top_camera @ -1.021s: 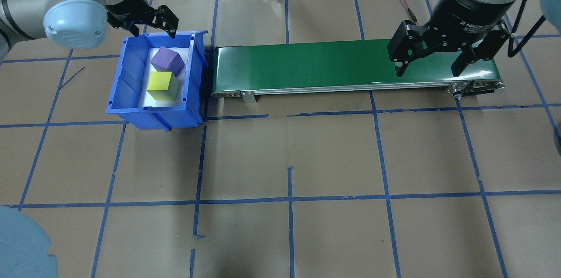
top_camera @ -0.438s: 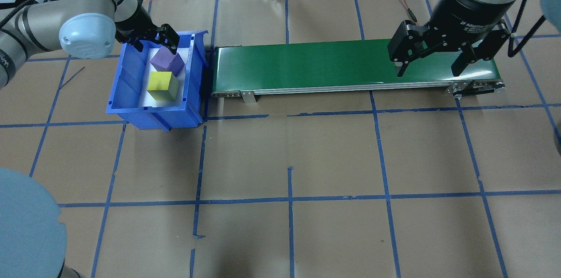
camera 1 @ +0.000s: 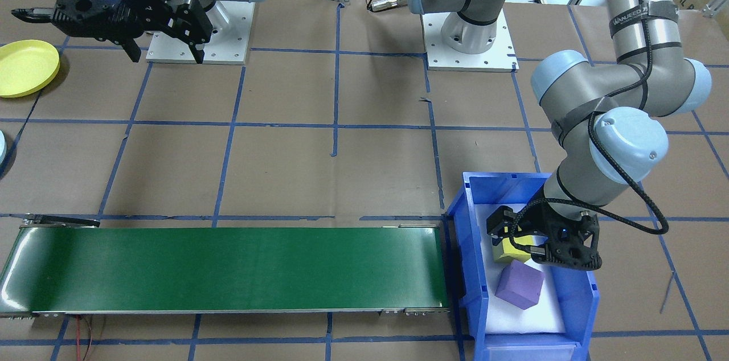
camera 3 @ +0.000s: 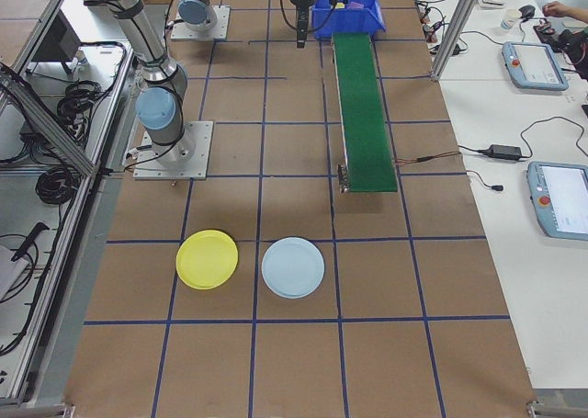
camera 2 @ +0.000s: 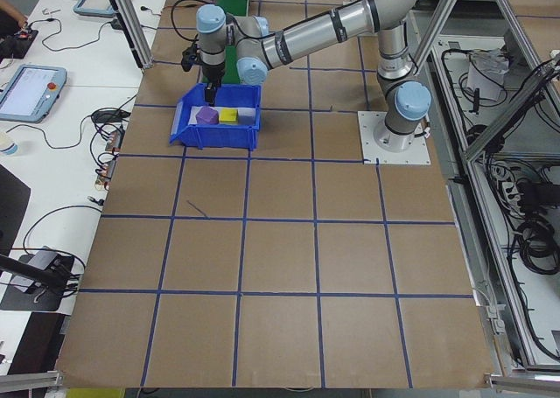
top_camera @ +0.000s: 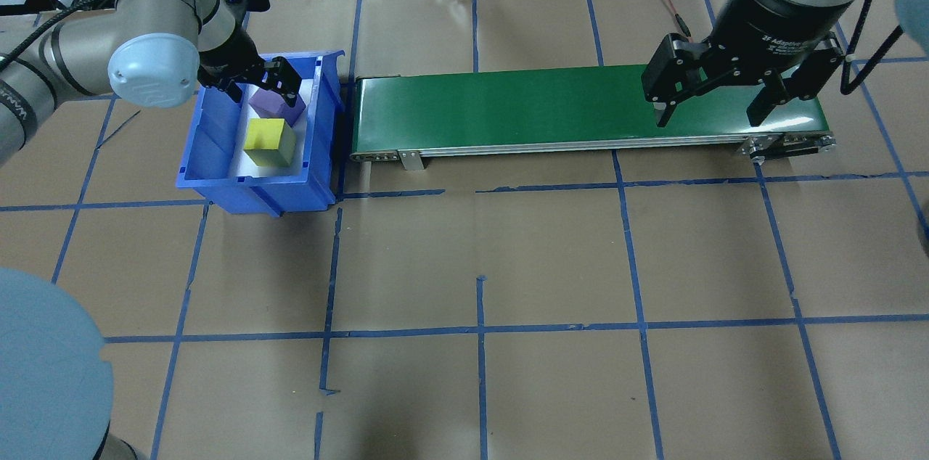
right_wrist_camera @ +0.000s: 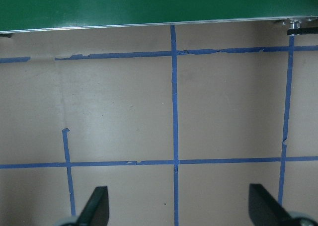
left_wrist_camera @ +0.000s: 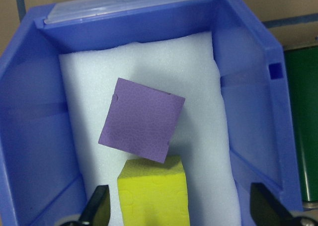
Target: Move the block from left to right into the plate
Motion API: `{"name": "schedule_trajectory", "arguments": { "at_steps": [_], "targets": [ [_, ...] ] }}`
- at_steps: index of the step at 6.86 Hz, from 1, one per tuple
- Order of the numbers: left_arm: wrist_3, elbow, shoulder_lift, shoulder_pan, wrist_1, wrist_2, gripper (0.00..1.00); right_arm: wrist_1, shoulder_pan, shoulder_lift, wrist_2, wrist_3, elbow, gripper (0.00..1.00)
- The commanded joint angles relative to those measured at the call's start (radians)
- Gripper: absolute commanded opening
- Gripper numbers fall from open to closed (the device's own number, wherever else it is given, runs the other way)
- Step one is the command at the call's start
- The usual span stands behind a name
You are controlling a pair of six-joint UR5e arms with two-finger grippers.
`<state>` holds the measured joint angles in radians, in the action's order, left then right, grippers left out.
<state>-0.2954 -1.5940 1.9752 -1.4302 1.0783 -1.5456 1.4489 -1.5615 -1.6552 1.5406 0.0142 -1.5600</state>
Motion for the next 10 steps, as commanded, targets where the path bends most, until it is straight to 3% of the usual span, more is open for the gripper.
{"name": "schedule_trajectory", "arguments": {
  "at_steps": [1,9,10],
  "targets": [
    [-0.008,-0.024,0.001,0.014,0.000,-0.002,0.98,0.001,0.000,0.000,0.000,0.001,0.000,1.00],
    [-0.022,-0.061,0.050,0.031,-0.009,0.004,0.92,-0.001,0.000,0.000,0.001,0.000,0.000,1.00],
    [-0.025,-0.079,0.050,0.031,-0.014,0.010,0.85,-0.001,0.000,0.000,0.000,0.000,0.000,1.00]
  ]
}}
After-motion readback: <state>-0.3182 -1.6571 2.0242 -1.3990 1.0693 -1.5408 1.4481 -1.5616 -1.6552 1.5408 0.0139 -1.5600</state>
